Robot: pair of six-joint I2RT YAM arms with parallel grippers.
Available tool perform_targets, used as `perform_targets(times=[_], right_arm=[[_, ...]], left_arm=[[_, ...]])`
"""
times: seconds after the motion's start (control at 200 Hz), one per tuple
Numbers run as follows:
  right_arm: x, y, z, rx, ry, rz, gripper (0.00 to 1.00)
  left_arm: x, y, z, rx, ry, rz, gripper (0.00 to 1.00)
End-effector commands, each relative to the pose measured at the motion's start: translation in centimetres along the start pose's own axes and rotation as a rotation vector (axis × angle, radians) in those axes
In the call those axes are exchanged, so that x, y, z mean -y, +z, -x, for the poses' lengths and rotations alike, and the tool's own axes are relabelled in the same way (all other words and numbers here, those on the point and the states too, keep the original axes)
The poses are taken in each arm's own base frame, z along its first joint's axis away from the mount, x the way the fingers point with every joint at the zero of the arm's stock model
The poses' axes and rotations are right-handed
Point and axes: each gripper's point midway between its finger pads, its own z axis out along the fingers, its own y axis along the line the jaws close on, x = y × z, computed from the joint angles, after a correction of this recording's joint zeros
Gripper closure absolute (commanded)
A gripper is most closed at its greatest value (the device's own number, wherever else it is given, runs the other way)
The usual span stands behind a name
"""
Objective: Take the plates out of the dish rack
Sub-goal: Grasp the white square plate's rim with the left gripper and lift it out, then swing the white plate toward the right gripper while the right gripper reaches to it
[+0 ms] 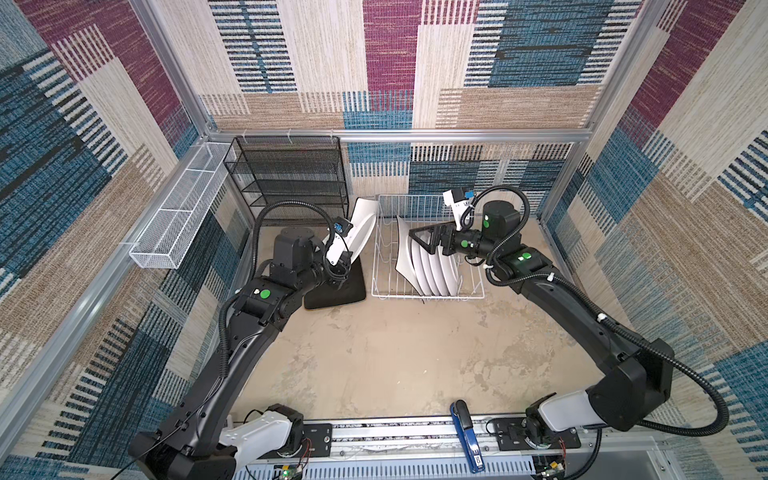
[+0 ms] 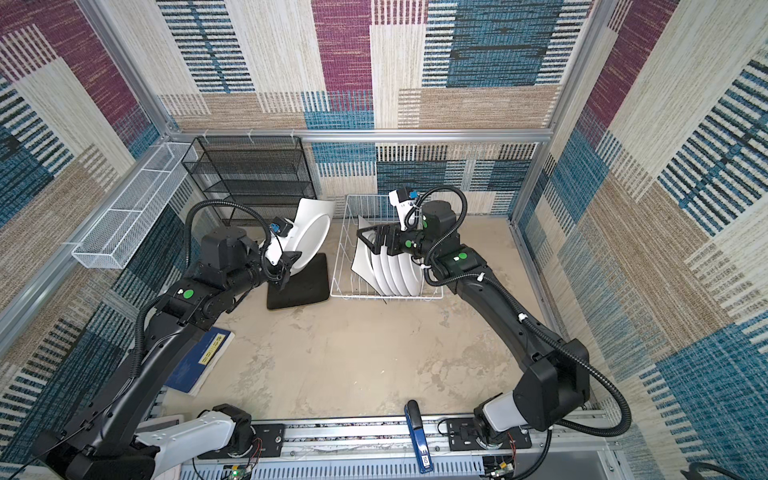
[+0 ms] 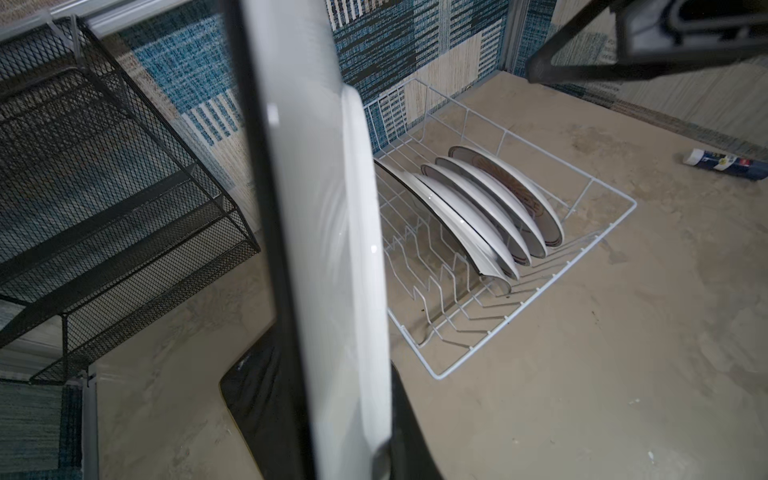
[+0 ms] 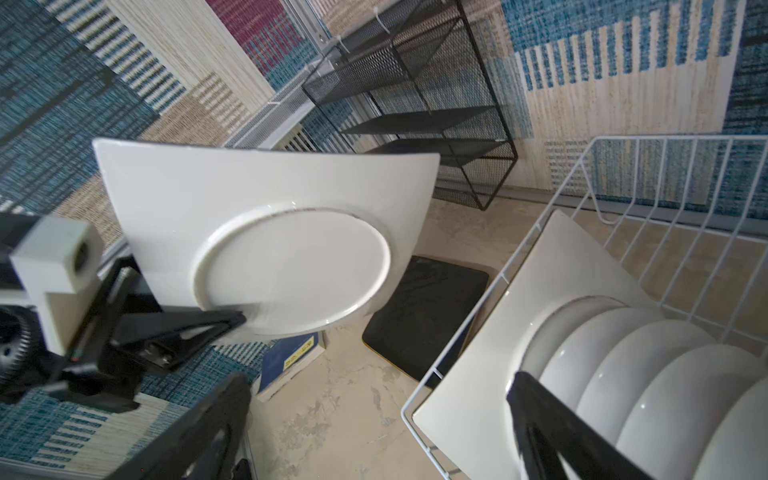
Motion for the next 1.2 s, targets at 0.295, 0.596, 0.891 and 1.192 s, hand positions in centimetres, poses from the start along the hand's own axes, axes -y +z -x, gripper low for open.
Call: perform_targets(times=[0.295, 0.596, 0.891, 1.192], right_arm=[[-3.0, 1.2, 4.0, 0.015, 0.140, 0.175, 0.01], [-1.9, 3.4, 2.8, -0.073, 0.249, 0.195, 0.01], [0.1, 5.2, 0.7, -0.152, 0.332, 0.157, 0.01], [0.4, 6.4, -1.5, -0.217, 0.379, 0.159, 0.10]], left_arm=[[-1.0, -1.1, 4.6, 0.309, 0.342, 0.142, 1.00], [-1.0, -0.9, 3.3, 0.336, 0.533, 0.244, 1.00], [0.1, 0.5, 1.9, 0.282, 0.770, 0.310, 1.00], [0.0, 1.2, 2.5, 0.336, 0.853, 0.410, 1.00]])
